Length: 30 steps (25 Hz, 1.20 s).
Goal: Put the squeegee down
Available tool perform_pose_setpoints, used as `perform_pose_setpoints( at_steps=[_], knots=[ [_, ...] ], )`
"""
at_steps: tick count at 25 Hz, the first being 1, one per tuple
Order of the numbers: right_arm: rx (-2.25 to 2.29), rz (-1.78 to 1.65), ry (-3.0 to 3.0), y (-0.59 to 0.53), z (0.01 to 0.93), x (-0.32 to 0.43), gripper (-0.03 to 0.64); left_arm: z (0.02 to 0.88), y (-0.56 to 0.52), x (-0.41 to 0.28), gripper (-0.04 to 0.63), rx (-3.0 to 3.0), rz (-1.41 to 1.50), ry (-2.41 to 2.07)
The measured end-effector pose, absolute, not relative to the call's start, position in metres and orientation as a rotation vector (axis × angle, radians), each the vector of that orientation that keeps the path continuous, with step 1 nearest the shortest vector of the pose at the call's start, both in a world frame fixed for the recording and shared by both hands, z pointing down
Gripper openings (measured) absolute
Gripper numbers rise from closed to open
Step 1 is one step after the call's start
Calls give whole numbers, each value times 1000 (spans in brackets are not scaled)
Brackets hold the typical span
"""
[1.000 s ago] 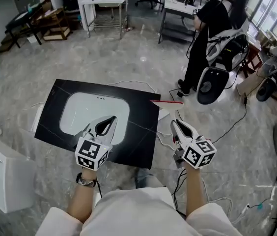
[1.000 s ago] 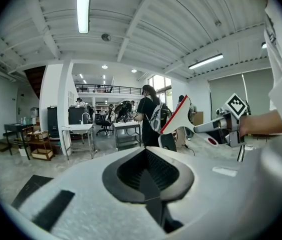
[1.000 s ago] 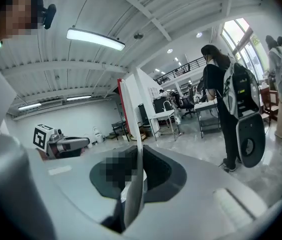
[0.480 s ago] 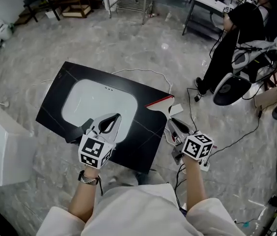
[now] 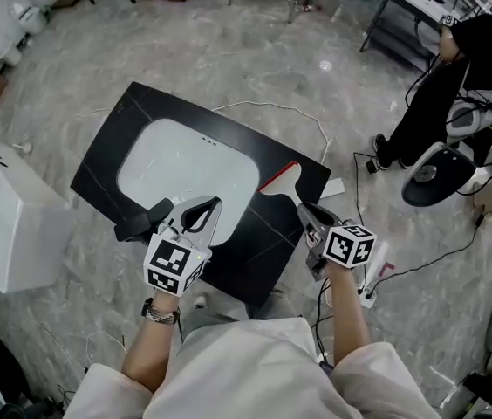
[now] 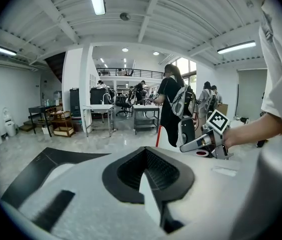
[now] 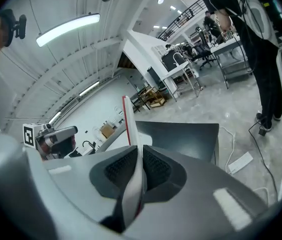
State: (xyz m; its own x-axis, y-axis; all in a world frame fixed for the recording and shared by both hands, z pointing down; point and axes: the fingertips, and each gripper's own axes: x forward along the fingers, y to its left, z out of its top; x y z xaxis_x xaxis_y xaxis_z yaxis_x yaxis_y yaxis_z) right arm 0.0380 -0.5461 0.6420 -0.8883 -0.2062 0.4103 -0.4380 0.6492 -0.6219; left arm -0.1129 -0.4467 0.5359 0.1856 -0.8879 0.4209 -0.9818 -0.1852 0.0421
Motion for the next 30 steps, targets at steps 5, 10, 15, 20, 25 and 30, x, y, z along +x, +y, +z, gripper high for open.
perform_pose_setpoints(
  at_steps=[5,10,15,20,25,30],
  knots=[
    [460,1188,-2495,-555,689,35,43,548,-446,-111,0,2124,456,-1775],
    [436,1290,-2452,-562,713,34,43,551,-449,-113,0,2098,448,-1784],
    [431,1298,-2438,-567,724,29,48,553,-454,-113,0,2095,445,-1793],
    [438,1229,-2415,-572,735,26,59,553,-455,-105,0,2110,446,-1786],
    [465,1119,-2414,-576,736,25,66,555,-451,-108,0,2098,447,-1791],
    [487,1053,-2385,-577,739,24,71,556,-449,-109,0,2091,446,-1792]
  ],
)
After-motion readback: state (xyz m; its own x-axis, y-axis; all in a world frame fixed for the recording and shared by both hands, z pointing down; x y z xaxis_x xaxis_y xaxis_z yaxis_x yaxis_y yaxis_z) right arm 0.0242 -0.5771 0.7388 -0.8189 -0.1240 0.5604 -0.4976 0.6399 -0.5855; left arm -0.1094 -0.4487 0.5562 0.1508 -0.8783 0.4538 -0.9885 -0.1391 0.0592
